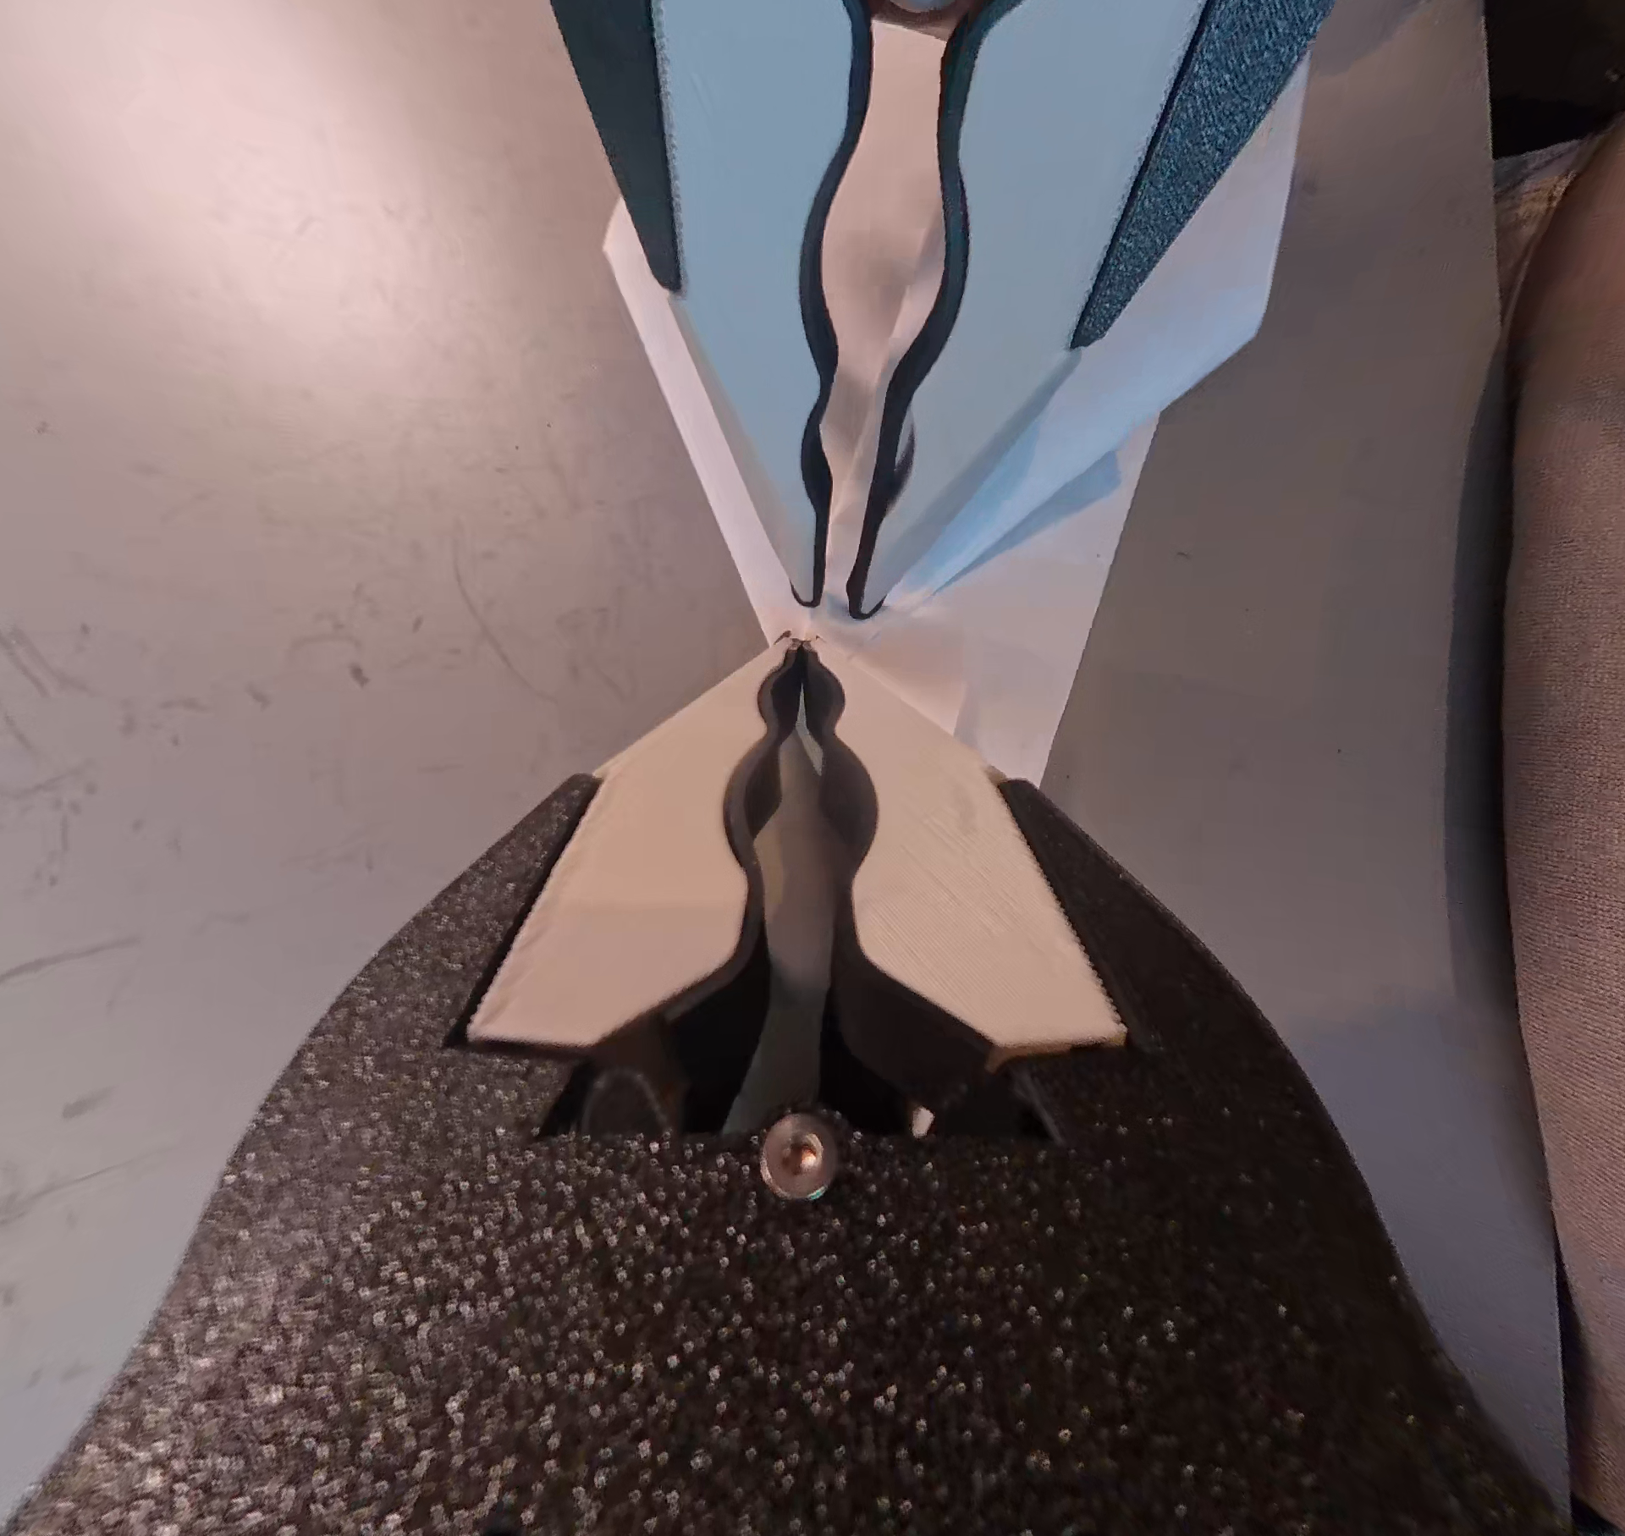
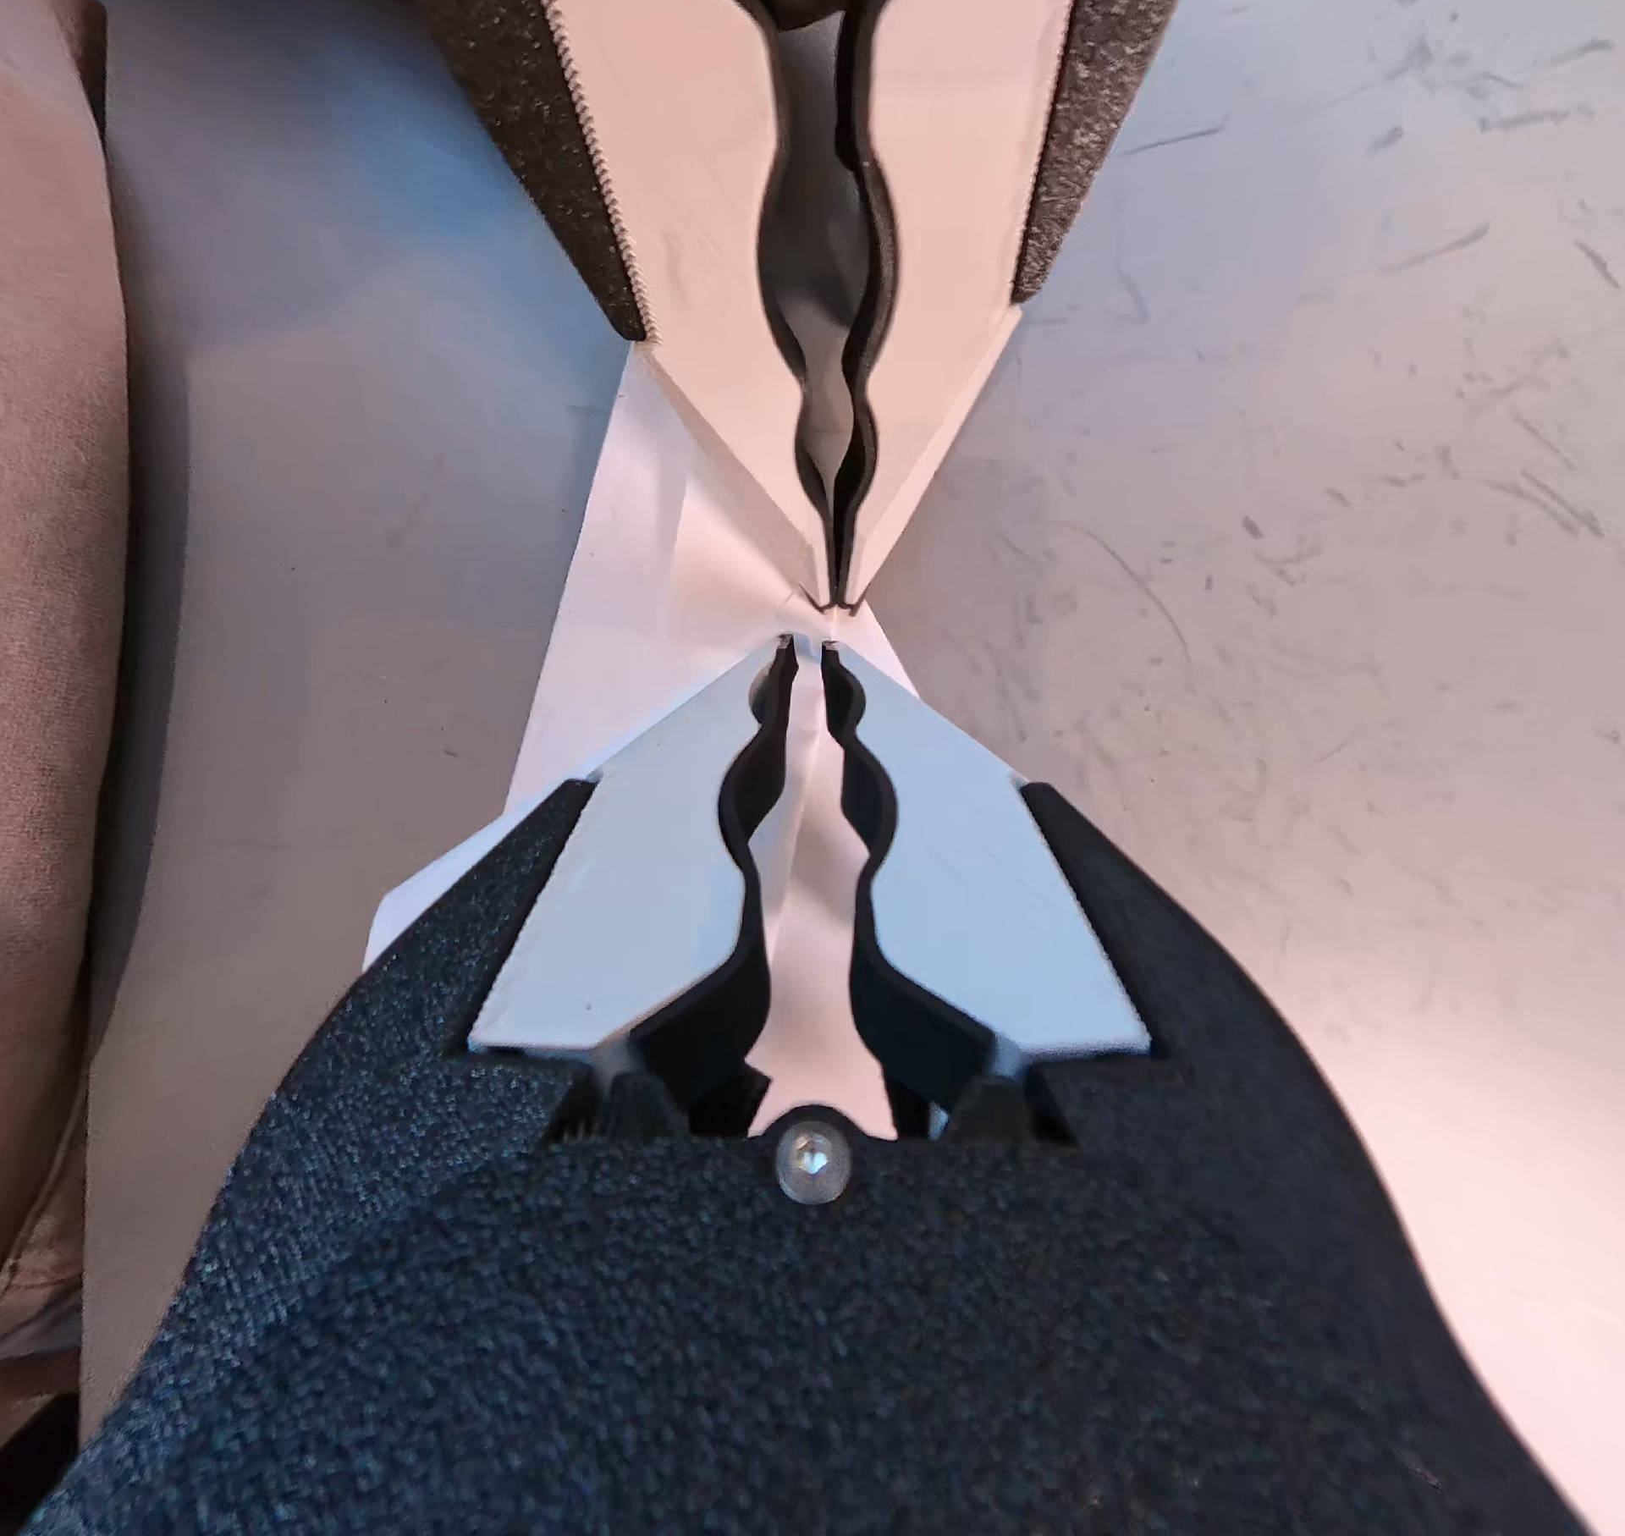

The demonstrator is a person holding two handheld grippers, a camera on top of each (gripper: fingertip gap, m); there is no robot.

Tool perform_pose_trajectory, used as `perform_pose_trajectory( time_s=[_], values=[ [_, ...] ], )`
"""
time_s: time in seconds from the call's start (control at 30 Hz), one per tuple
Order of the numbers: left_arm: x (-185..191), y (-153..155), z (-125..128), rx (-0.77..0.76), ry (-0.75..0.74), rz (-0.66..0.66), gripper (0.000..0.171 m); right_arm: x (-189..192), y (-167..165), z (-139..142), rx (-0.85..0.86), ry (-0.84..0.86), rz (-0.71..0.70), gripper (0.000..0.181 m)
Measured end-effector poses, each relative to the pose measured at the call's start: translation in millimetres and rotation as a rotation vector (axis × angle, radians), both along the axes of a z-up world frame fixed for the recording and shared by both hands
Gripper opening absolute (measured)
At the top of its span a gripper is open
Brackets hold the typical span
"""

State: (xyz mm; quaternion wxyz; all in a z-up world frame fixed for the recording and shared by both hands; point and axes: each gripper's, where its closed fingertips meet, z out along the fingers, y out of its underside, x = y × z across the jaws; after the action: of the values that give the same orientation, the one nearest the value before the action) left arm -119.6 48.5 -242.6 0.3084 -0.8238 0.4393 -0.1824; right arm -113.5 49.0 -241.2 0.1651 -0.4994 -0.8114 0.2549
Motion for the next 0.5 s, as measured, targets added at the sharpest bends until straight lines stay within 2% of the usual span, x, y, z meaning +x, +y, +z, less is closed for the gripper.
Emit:
perform_pose_trajectory(
  time_s=[0.3,0.5],
  values=[
    [-0.6,-0.1,0.0,-0.008,-0.011,0.003,0.0,1.8,-1.2,-1.4,-0.002,-0.058,0.024,0.005],
    [-2.4,-0.8,-0.2,-0.017,-0.002,0.025,0.0,14.9,5.2,2.7,-0.016,-0.082,-0.016,0.004]
  ],
)
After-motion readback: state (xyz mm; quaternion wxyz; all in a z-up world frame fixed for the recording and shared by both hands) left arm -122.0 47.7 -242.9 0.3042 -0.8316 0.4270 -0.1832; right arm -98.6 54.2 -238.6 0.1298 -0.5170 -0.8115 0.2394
